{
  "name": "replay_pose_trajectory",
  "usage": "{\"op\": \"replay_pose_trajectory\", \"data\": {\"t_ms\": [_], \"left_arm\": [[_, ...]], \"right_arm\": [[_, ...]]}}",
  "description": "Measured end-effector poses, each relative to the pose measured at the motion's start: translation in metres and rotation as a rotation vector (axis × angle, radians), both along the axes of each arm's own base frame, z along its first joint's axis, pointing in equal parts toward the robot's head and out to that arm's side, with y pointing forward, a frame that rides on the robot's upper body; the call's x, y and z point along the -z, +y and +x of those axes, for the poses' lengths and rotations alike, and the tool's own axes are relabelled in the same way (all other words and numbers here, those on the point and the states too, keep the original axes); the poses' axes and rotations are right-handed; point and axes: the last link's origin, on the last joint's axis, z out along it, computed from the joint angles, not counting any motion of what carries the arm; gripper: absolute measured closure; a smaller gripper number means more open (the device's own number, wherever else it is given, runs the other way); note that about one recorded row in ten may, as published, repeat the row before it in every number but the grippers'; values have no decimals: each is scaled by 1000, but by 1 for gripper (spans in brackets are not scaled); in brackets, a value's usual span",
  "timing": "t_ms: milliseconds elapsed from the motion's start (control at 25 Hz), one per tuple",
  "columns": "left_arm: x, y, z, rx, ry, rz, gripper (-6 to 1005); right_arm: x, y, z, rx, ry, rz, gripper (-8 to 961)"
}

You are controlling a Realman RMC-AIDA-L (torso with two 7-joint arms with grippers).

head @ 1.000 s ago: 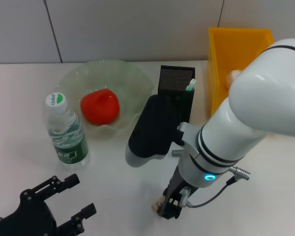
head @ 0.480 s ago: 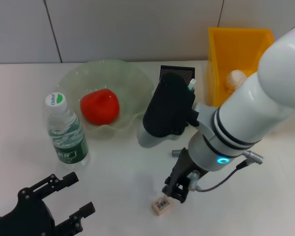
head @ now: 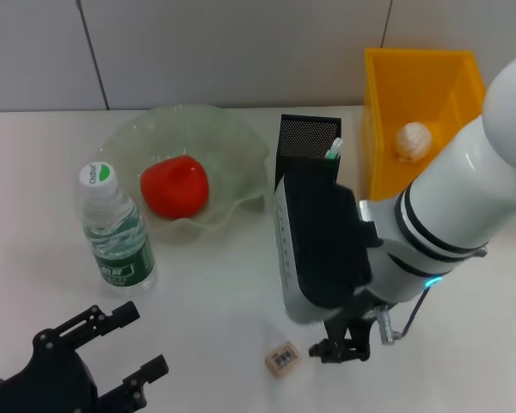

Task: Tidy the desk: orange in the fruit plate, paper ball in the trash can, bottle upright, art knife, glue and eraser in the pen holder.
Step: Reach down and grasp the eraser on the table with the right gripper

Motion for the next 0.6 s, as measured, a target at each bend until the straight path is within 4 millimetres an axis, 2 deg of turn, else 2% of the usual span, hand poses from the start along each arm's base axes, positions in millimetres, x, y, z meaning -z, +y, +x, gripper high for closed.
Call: {"op": "replay_pose_trajectory", "data": {"t_ms": [240,600], "left_arm": [[0,-1,2,6,-11,1,331],[-1,-1,3,11,-21,1,331]], "right_arm": [[2,-8,-5,-124,0,-109,577],[4,-5,-10,-194,-4,-131,554]]}}
